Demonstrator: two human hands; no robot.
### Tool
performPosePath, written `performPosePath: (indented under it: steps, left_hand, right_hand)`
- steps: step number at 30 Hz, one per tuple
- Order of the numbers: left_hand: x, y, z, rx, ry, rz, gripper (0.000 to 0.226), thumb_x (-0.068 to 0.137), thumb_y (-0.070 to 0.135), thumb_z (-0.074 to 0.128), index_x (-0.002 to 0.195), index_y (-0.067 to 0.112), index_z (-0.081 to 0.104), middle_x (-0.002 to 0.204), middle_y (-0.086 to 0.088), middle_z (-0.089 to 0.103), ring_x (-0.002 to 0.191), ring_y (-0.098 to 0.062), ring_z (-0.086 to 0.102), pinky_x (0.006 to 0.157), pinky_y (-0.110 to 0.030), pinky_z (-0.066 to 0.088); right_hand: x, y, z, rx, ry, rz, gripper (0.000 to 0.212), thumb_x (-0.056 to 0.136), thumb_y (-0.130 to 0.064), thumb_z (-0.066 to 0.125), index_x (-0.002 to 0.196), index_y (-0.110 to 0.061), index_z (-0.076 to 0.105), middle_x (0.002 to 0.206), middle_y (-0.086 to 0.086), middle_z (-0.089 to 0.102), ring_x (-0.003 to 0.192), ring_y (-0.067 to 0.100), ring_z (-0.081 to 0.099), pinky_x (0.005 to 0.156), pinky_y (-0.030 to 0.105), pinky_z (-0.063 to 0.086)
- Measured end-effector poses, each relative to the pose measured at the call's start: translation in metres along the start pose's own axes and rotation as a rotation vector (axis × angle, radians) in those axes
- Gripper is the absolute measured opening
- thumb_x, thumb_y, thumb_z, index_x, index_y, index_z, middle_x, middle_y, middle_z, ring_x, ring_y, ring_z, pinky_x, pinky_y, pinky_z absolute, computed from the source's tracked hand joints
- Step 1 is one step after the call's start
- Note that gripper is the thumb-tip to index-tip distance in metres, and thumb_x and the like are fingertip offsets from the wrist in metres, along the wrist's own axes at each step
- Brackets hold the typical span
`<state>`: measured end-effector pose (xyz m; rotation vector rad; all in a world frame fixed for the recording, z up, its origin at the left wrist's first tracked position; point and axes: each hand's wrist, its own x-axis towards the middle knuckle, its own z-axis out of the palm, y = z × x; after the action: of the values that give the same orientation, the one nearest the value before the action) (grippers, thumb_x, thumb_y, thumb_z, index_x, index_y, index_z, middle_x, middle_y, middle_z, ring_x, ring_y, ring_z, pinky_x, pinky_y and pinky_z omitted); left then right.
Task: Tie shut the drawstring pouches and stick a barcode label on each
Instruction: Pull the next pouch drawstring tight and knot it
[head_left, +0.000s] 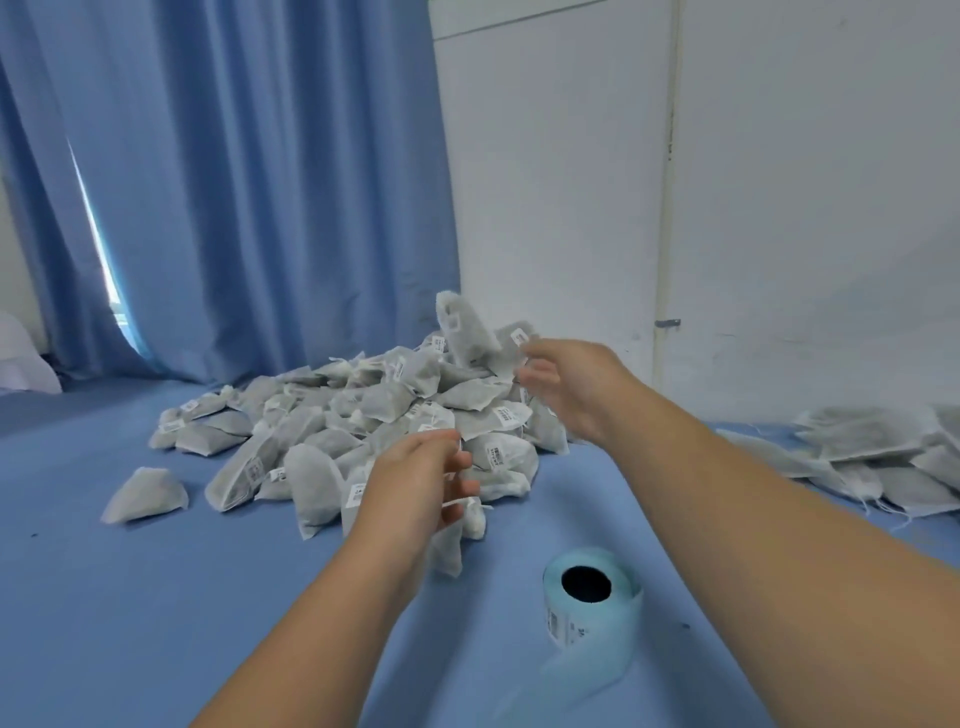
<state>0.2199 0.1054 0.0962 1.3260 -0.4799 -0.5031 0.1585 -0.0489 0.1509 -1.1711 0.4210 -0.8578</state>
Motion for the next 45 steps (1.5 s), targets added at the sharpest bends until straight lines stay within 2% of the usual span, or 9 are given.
performPosePath:
  steps: [9,16,20,24,28,30,35,39,45]
  left_hand:
    - [-0.044,-0.033,0.072,0.038,-0.26,-0.093,0.011,0.089,0.017,0.059,0.094,0.012,0.068,0.066,0.002,0.067,0.055,-0.014,0.059,0.051,-0.023,0.044]
    - [-0.095,-0.063,0.164,0.066,-0.442,-0.12,0.011,0.084,0.017,0.06,0.087,0.015,0.07,0.071,0.0,0.07,0.056,-0.012,0.064,0.053,-0.023,0.044]
    - [-0.122,-0.09,0.218,0.094,-0.533,-0.129,0.011,0.088,0.015,0.057,0.091,0.012,0.067,0.067,0.002,0.068,0.053,-0.011,0.063,0.051,-0.022,0.043]
    - [-0.134,-0.119,0.258,0.138,-0.55,-0.066,0.017,0.092,0.009,0.05,0.092,0.012,0.066,0.074,-0.001,0.062,0.053,-0.011,0.057,0.052,-0.022,0.043]
    - [-0.133,-0.143,0.272,0.202,-0.505,0.026,0.022,0.091,0.004,0.047,0.088,0.015,0.066,0.073,0.0,0.062,0.051,-0.003,0.055,0.046,-0.011,0.04]
    - [-0.129,-0.154,0.27,0.216,-0.475,0.033,0.024,0.09,0.003,0.046,0.088,0.015,0.067,0.071,-0.001,0.063,0.045,0.001,0.051,0.044,-0.009,0.038]
    - [-0.119,-0.163,0.272,0.154,-0.462,-0.013,0.025,0.087,0.0,0.045,0.085,0.014,0.067,0.065,0.0,0.061,0.047,-0.005,0.053,0.047,-0.017,0.044]
    - [-0.12,-0.166,0.274,0.177,-0.478,-0.018,0.028,0.085,0.0,0.045,0.084,0.018,0.067,0.059,0.007,0.059,0.051,-0.009,0.05,0.046,-0.017,0.04]
    - [-0.12,-0.165,0.273,0.231,-0.504,-0.006,0.03,0.085,0.005,0.046,0.08,0.025,0.067,0.063,0.004,0.058,0.055,-0.011,0.048,0.044,-0.015,0.037]
  right_hand:
    - [-0.075,0.036,-0.099,-0.129,0.105,0.144,0.009,0.088,-0.004,0.06,0.09,0.005,0.06,0.08,0.017,0.06,0.069,0.028,0.07,0.06,0.029,0.058]
    - [-0.143,0.015,-0.192,-0.168,0.162,0.122,0.01,0.087,-0.005,0.057,0.087,0.001,0.065,0.071,0.012,0.07,0.071,0.029,0.071,0.07,0.032,0.058]
    - [-0.174,0.005,-0.253,-0.256,0.33,0.118,0.01,0.084,-0.007,0.058,0.088,-0.002,0.066,0.08,0.013,0.07,0.076,0.029,0.073,0.062,0.029,0.056]
    - [-0.189,0.0,-0.315,-0.508,0.578,0.111,0.008,0.081,-0.004,0.056,0.08,-0.002,0.064,0.071,0.011,0.062,0.057,0.02,0.063,0.058,0.028,0.052]
    - [-0.188,-0.006,-0.365,-1.129,0.678,0.081,0.028,0.083,-0.012,0.055,0.108,-0.006,0.065,0.111,0.008,0.066,0.101,0.026,0.062,0.087,0.032,0.045]
    - [-0.179,-0.01,-0.38,-1.301,0.675,0.017,0.027,0.084,-0.013,0.054,0.11,-0.009,0.061,0.125,0.008,0.056,0.115,0.028,0.054,0.088,0.032,0.042]
    - [-0.149,-0.017,-0.394,-1.662,0.789,-0.06,0.026,0.089,-0.021,0.054,0.112,-0.008,0.054,0.121,0.009,0.044,0.101,0.029,0.052,0.079,0.037,0.048]
    - [-0.132,-0.016,-0.399,-1.801,0.839,0.084,0.038,0.089,-0.03,0.06,0.118,-0.008,0.049,0.122,0.011,0.042,0.105,0.029,0.051,0.071,0.036,0.045]
    - [-0.126,-0.014,-0.414,-1.858,0.946,0.195,0.038,0.09,-0.02,0.061,0.121,-0.005,0.046,0.123,0.012,0.044,0.096,0.031,0.061,0.06,0.034,0.041]
